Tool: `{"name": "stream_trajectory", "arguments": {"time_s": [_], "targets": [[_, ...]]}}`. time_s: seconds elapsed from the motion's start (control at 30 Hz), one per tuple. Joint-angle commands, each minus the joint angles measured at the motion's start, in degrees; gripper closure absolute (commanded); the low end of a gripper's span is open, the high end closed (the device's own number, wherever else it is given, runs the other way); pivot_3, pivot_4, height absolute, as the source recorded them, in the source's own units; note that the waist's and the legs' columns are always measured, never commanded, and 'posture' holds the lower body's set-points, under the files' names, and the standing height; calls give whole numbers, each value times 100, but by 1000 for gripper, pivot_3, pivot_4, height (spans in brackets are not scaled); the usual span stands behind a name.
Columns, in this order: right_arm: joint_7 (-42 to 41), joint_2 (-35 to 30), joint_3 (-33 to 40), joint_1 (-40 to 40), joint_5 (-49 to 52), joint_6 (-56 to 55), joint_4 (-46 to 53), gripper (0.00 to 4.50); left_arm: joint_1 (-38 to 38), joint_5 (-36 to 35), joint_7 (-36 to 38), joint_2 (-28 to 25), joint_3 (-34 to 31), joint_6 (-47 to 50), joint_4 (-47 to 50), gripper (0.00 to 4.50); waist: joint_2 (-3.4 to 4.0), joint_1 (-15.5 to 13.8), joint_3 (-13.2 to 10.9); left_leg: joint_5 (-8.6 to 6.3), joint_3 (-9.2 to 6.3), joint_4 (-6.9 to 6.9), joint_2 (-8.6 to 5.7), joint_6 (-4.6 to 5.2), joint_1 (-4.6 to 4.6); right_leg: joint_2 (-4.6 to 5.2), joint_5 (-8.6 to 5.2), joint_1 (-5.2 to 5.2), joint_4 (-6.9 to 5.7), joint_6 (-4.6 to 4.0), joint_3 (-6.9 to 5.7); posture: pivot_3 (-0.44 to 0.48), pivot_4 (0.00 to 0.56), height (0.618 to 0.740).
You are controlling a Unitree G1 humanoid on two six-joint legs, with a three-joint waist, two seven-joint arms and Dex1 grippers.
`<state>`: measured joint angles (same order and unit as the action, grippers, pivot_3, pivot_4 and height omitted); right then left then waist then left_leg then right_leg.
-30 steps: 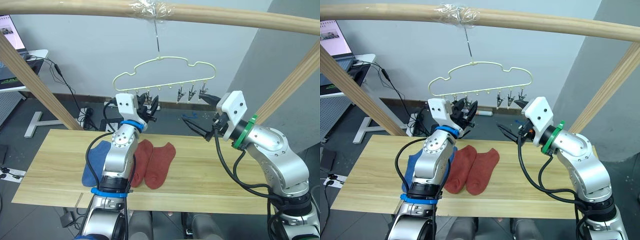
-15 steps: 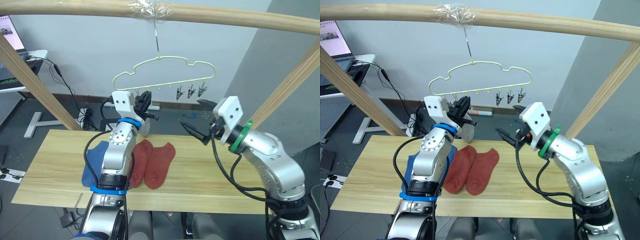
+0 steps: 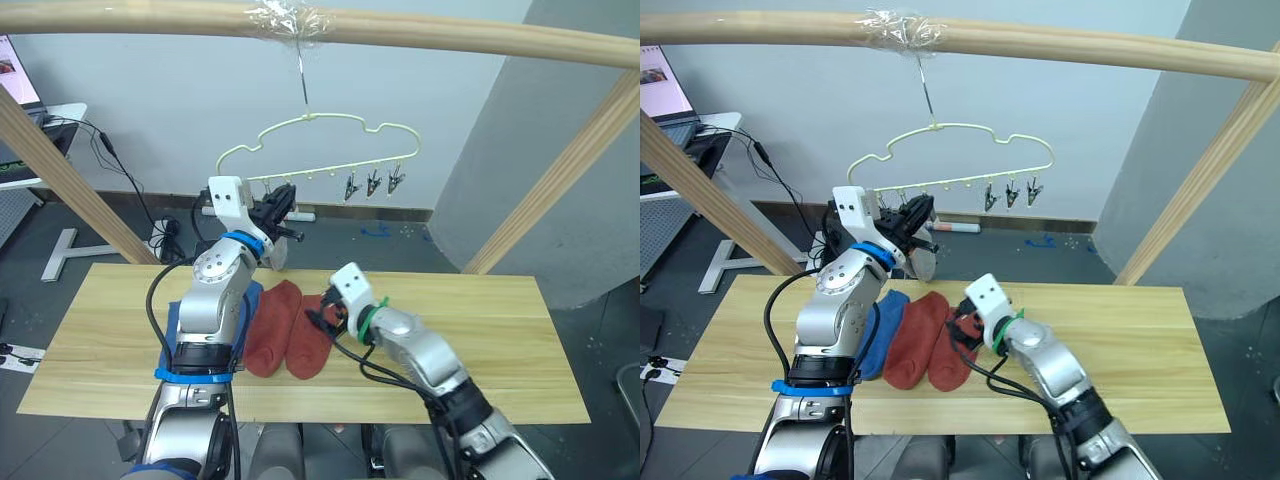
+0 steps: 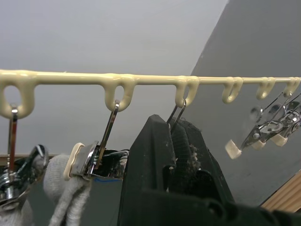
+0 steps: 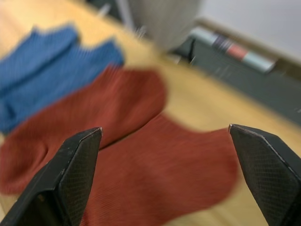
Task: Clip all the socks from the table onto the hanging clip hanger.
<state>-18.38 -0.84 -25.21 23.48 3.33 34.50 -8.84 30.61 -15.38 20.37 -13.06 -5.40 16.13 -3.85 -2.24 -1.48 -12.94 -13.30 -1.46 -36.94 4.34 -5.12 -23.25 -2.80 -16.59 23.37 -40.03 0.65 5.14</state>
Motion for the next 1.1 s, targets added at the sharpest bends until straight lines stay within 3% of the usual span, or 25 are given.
{"name": "stream_trajectory", "arguments": {"time_s": [0.03, 0.2, 0.27, 0.47, 0.67, 0.8, 0.93, 1.1], "targets": [[204, 223, 45, 217, -236, -284, -749, 0, -97, -31, -51, -8, -14, 112, 278, 4498, -1, -17, 0, 0, -1, 0, 0, 0, -1, 0, 0, 0, 1, 0, -1, 179, 190, 740], [335, 560, -143, 420, -603, -685, -2061, 0, -272, -18, -90, -53, -28, 203, 522, 4498, 0, -5, 2, 0, -1, 2, 2, 0, 1, 1, 0, 0, 1, -1, -1, 215, 182, 740], [364, 536, -191, 384, -790, -922, -2424, 362, -282, -20, -120, -76, -55, 227, 566, 4500, -2, -5, 6, 0, 1, 7, 3, 0, 9, -1, 0, -2, -3, 0, 1, 225, 184, 740], [-103, 149, -176, 16, -964, -1122, -2194, 2280, -360, -8, -114, -151, -90, 232, 585, 4500, -1, -12, 32, -1, 7, 10, 2, 0, 27, -1, -13, -18, -2, 23, 9, 221, 181, 740], [-715, -821, -401, -525, -1257, -1442, -1208, 4348, -290, -146, -21, -174, -134, 361, 476, 4500, 4, -33, 62, -1, 8, 10, -2, 1, 28, 0, -15, -20, 0, 25, 12, 219, 178, 740], [-1020, -1641, -365, -840, -1460, -2336, -101, 4431, -163, -468, 271, -266, -230, 714, 266, 4500, 9, -35, 71, -1, 8, 9, -6, 1, 28, 0, -15, -21, 0, 29, 15, 196, 182, 740], [-1322, -2468, -461, -860, -1860, -3576, 1002, 4431, 23, -1700, 517, -265, -712, 2210, 201, 4500, 9, 18, 70, -1, 10, 7, -8, 2, 25, 1, -14, -18, 3, 34, 20, 179, 186, 740], [-1652, -2612, -342, -579, -1772, -4112, 1537, 4431, 351, -3211, 541, -424, -1357, 4252, 23, 4500, 9, 77, 70, -1, -1, 14, 7, 2, 33, -19, -14, -18, 1, 34, 18, 162, 188, 740]]}}
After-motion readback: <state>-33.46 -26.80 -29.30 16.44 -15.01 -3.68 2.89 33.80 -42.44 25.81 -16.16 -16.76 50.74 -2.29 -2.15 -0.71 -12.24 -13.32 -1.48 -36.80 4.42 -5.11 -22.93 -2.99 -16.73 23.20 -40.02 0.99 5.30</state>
